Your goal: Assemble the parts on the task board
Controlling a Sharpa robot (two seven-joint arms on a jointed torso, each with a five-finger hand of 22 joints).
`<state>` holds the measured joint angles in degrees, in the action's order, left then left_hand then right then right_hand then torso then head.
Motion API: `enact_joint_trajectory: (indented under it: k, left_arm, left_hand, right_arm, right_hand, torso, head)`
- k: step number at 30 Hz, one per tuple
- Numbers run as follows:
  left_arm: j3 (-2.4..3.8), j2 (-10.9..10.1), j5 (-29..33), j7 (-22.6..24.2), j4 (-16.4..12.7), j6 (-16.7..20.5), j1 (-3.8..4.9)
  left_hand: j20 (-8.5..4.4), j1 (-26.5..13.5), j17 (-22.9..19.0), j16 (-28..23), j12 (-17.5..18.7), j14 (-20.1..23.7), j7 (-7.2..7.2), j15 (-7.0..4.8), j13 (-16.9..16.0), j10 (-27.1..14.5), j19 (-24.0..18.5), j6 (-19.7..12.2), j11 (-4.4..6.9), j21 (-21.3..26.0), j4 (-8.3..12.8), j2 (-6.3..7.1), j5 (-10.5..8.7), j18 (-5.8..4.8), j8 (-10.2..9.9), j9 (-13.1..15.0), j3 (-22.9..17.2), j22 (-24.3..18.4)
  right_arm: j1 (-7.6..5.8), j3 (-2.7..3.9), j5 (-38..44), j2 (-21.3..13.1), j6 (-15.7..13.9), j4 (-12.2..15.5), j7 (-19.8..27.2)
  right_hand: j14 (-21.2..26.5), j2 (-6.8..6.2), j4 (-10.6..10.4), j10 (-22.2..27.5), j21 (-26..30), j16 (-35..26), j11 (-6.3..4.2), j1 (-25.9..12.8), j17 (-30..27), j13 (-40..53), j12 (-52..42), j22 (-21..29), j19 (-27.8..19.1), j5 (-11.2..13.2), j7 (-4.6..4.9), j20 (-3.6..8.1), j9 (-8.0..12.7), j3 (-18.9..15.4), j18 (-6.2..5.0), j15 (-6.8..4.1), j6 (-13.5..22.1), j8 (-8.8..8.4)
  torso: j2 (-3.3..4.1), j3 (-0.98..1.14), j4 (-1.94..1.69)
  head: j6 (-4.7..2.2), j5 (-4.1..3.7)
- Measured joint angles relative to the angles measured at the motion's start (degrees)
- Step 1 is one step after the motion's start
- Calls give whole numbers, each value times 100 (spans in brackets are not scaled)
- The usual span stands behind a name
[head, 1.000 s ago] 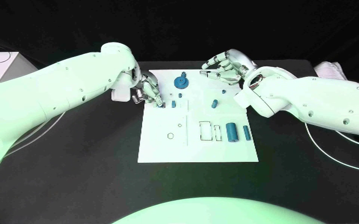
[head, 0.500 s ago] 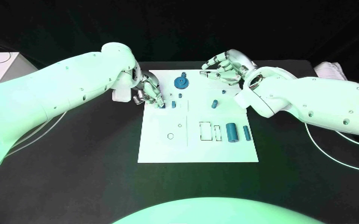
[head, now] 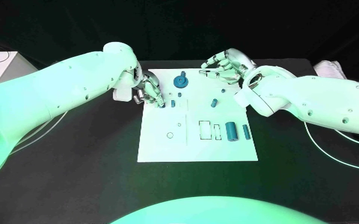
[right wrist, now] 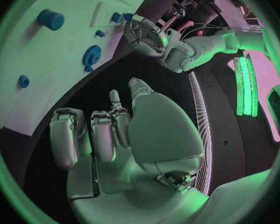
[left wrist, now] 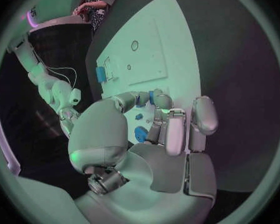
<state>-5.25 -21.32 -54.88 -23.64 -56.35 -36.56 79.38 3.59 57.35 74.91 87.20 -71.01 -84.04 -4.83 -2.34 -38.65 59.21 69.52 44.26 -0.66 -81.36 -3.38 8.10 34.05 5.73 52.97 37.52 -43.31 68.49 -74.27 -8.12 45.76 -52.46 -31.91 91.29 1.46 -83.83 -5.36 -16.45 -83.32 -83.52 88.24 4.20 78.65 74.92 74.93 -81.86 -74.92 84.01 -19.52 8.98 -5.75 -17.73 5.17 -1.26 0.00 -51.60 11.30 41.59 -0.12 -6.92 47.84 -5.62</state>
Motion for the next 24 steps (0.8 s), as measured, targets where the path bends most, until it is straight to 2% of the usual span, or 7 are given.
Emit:
enact_joint_trajectory:
  k: [24]
  left_arm:
    - [-11, 17, -87, -92, 137, 32, 0]
  left_hand:
    - [0, 40, 0, 0, -21, 0, 13, 0, -37, 21, 0, 12, -14, 0, 15, 5, 36, 0, -43, 11, 15, 11]
  right_arm:
    - [0, 0, 2, 4, 4, 3, -2]
  right_hand:
    - [0, 0, 0, 0, 0, 0, 0, 0, -1, 0, 0, 2, 0, 0, 0, 0, 0, 0, 0, 0, 0, 0]
  torso:
    - [-9, -1, -5]
  head:
    - [23, -9]
